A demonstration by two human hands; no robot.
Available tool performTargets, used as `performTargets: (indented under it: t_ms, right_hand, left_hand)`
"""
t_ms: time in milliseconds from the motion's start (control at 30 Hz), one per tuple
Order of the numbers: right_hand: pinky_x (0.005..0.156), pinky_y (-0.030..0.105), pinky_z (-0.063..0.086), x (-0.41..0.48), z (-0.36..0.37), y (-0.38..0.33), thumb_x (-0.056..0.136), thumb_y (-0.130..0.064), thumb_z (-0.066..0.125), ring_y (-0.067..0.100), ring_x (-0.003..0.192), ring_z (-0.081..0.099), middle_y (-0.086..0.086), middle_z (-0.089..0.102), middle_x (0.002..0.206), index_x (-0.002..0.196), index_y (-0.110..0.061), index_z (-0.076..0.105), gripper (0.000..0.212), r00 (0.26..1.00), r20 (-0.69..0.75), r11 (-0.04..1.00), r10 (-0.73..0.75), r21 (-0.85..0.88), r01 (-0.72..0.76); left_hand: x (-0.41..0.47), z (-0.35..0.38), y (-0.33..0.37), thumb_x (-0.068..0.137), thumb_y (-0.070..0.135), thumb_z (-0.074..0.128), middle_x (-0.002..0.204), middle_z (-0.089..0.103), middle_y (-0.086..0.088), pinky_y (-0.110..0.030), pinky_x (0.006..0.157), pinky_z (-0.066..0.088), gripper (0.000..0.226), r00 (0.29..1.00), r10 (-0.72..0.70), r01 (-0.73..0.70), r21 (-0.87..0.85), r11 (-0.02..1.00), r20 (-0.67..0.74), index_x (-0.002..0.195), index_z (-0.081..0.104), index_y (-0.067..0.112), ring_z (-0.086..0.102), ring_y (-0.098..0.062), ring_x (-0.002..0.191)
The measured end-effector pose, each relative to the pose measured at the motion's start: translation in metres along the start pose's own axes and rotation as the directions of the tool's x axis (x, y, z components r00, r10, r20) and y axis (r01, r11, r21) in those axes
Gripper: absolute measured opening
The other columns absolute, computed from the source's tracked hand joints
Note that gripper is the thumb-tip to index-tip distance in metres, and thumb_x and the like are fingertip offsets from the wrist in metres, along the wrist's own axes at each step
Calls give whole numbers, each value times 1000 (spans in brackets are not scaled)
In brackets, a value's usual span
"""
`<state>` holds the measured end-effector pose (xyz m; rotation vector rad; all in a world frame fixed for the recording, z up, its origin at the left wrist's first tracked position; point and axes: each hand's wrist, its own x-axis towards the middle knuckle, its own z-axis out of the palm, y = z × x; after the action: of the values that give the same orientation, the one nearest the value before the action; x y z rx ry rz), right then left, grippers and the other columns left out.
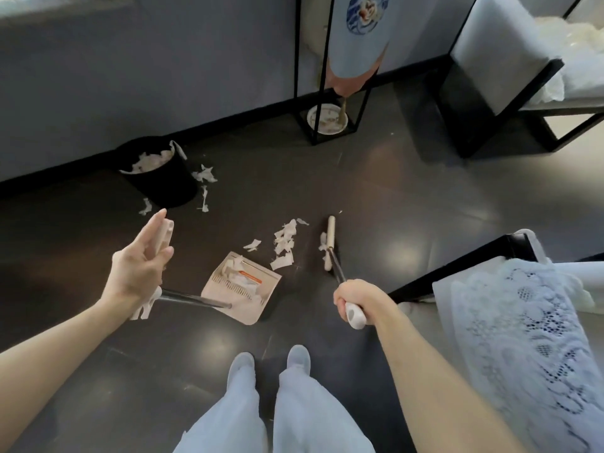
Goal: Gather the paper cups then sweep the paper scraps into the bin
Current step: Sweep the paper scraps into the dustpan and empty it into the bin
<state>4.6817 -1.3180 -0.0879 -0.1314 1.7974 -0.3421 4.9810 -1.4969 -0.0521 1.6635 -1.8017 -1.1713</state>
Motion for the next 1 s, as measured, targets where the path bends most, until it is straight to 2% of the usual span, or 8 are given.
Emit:
performTargets:
  t_ms: [167,267,433,633,733,800,900,1000]
  right_hand:
    - [49,24,40,1,6,-22,81,1,52,14,53,46,8,48,68,73,-9,54,14,997,83,1000,6,-10,-5]
    - [34,16,34,-4,-3,-35,86,2,48,8,34,40,4,46,49,77,-7,52,14,993,114,995,37,85,-47]
    - [33,15,33,-9,-23,-56,86,3,47,8,34,40,2,45,41,83,-6,53,11,998,61,996,-30,80,25]
    - [33,13,31,13,-48,-74,88,3,45,7,30,38,4,45,58,88,-20,50,24,994,-105,993,-29,115,41]
    - [44,21,38,46,-56,-90,83,5,45,18,39,44,9,46,65,93,-10,54,20,981,-182,997,-62,26,68]
    - [62,33,44,63,-56,-100,77,4,46,29,61,52,13,53,65,69,-2,58,16,964,-230,985,-133,-140,103]
    - [66,32,47,92,-57,-101,75,0,47,29,61,56,9,57,49,36,-7,55,41,951,-255,944,-172,-320,85]
    - [60,31,44,109,-52,-104,84,1,49,19,57,47,9,50,66,81,-2,56,8,977,-164,967,-133,-237,92]
  left_hand:
    - [-12,2,-10,94,8,57,132,60,-4,-23,68,51,66,999,-29,30,18,999,-45,136,39,56,68,-18,85]
    - [-21,1,-17,94,8,57,131,59,8,-19,59,49,68,996,-58,58,0,998,-67,133,39,61,60,1,60]
    - [-29,8,-27,95,6,56,130,49,27,-19,82,50,74,995,-92,88,-75,993,-45,121,38,73,56,-16,120]
    - [-18,16,-43,95,6,56,134,54,22,-25,76,52,74,992,-121,118,-84,989,-29,121,38,74,61,-20,107]
    - [-8,16,-45,95,7,56,131,55,25,-26,78,51,74,989,-139,134,-88,987,-50,120,40,74,64,-13,105]
    - [-2,15,-47,95,7,57,124,59,29,-38,89,51,71,984,-166,159,-97,982,-69,121,42,72,61,-19,112]
    - [-2,19,-49,95,4,56,109,57,45,-52,100,43,72,981,-179,167,-141,976,-74,120,45,70,49,-13,116]
    - [-7,29,-53,95,-1,54,112,56,45,-51,105,39,74,985,-164,149,-193,970,-61,120,47,69,45,5,116]
